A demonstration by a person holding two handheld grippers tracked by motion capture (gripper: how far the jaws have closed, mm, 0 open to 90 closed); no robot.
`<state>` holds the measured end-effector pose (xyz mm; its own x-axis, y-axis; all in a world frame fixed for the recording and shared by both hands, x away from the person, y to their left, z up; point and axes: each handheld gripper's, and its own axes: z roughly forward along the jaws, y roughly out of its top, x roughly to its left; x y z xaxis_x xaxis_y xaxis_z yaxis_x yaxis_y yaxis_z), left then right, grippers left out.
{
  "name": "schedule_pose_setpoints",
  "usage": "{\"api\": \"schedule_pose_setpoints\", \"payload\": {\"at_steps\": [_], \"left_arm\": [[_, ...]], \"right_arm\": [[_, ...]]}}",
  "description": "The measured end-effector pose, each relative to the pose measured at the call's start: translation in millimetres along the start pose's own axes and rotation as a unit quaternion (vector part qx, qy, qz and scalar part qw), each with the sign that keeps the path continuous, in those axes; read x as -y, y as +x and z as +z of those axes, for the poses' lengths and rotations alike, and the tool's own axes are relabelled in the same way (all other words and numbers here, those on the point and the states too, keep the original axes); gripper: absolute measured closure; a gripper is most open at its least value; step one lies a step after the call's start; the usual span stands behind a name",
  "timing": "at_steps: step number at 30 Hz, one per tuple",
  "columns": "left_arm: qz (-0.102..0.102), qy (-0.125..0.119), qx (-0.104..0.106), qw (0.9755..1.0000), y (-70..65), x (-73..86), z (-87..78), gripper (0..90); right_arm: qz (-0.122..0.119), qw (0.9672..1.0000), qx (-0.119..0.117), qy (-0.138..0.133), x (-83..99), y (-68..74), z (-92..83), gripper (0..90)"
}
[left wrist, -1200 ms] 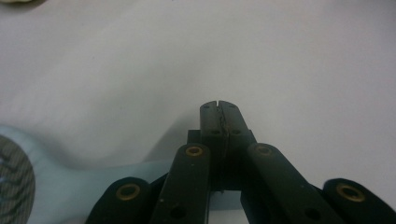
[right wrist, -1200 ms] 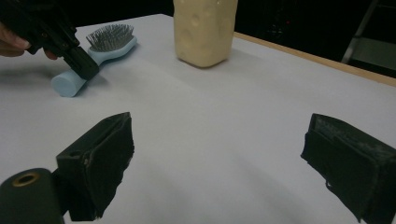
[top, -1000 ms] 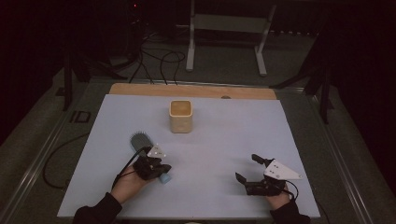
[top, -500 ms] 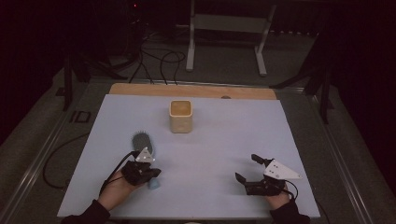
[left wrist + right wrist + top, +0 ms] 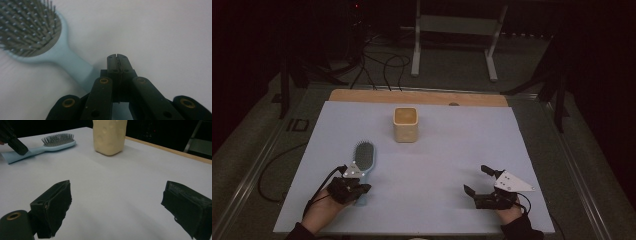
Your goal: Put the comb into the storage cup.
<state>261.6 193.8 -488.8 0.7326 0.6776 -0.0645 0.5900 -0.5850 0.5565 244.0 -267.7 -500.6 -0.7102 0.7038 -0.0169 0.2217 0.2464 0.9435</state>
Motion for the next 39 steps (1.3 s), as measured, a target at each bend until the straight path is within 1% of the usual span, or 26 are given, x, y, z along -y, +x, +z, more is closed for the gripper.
{"api": "schedule_pose_setpoints", "payload": {"at_steps": [2, 3, 4, 6, 10, 12, 14, 18, 19, 22, 24, 26, 29, 31, 35, 39], "left_arm": [[0.0, 0.006, -0.005, 1.0, 0.9, 1.3, -2.7, 90.0], [-0.004, 0.006, -0.008, 0.9999, 1.0, 2.3, -3.6, 90.0], [-0.002, 0.009, -0.011, 0.9999, 1.8, 3.1, -4.9, 90.0], [-0.006, 0.01, -0.013, 0.9999, 3.3, 5.3, -7.2, 90.0], [-0.024, 0.007, -0.008, 0.9996, 7.2, 10.8, -11.3, 90.0], [-0.027, 0.008, -0.007, 0.9996, 8.3, 12.8, -13.3, 90.0], [-0.033, 0.012, -0.004, 0.9994, 9.9, 14.5, -15.2, 90.0], [-0.035, 0.021, -0.014, 0.9991, 12.6, 16.8, -17.9, 90.0], [-0.04, 0.02, -0.015, 0.9989, 13.7, 17.6, -18.8, 90.0], [-0.045, 0.02, -0.018, 0.9986, 16.8, 20.3, -21.8, 90.0], [-0.047, 0.022, -0.024, 0.9984, 19.3, 22.6, -25.0, 90.0], [-0.053, 0.018, -0.029, 0.998, 21.6, 25.6, -28.7, 90.0], [-0.056, 0.018, -0.036, 0.9976, 24.5, 29.8, -34.4, 90.0], [-0.063, 0.016, -0.037, 0.9972, 26.2, 32.1, -37.1, 90.0], [-0.066, 0.015, -0.039, 0.997, 27.3, 33.3, -39.6, 90.0], [-0.064, 0.015, -0.029, 0.9974, 24.0, 31.0, -36.5, 90.0]], "right_arm": [[-0.001, 1.0, 0.001, 0.001, -0.1, 0.3, 0.0, 8.3], [-0.001, 1.0, 0.001, 0.001, -0.2, 0.4, 0.0, 8.3], [-0.002, 1.0, 0.001, 0.001, -0.2, 0.5, -0.1, 8.3], [-0.002, 1.0, 0.001, 0.001, -0.2, 0.5, -0.1, 8.3], [-0.002, 1.0, 0.001, 0.001, -0.2, 0.5, 0.1, 8.3], [-0.002, 1.0, 0.0, 0.001, -0.3, 0.6, -0.3, 8.3], [-0.002, 1.0, 0.001, 0.001, -0.2, 0.4, -0.1, 8.3], [-0.002, 1.0, 0.0, 0.002, -0.2, 1.0, 0.5, 8.3], [-0.003, 1.0, -0.001, 0.002, -0.2, 1.0, 0.6, 8.3], [-0.002, 1.0, 0.0, 0.003, -0.1, 0.9, 0.5, 8.3], [-0.002, 1.0, 0.001, 0.002, -0.2, 0.8, 0.3, 8.3], [-0.002, 1.0, 0.0, 0.002, -0.1, 0.9, 0.4, 8.3], [-0.003, 1.0, -0.001, 0.002, -0.2, 1.0, 0.6, 8.3], [-0.003, 1.0, -0.001, 0.003, -0.2, 1.1, 0.8, 8.3], [-0.003, 1.0, -0.001, 0.003, -0.5, 1.7, 0.8, 8.3], [-0.004, 1.0, -0.002, 0.003, -0.5, 1.7, 1.2, 8.3]]}}
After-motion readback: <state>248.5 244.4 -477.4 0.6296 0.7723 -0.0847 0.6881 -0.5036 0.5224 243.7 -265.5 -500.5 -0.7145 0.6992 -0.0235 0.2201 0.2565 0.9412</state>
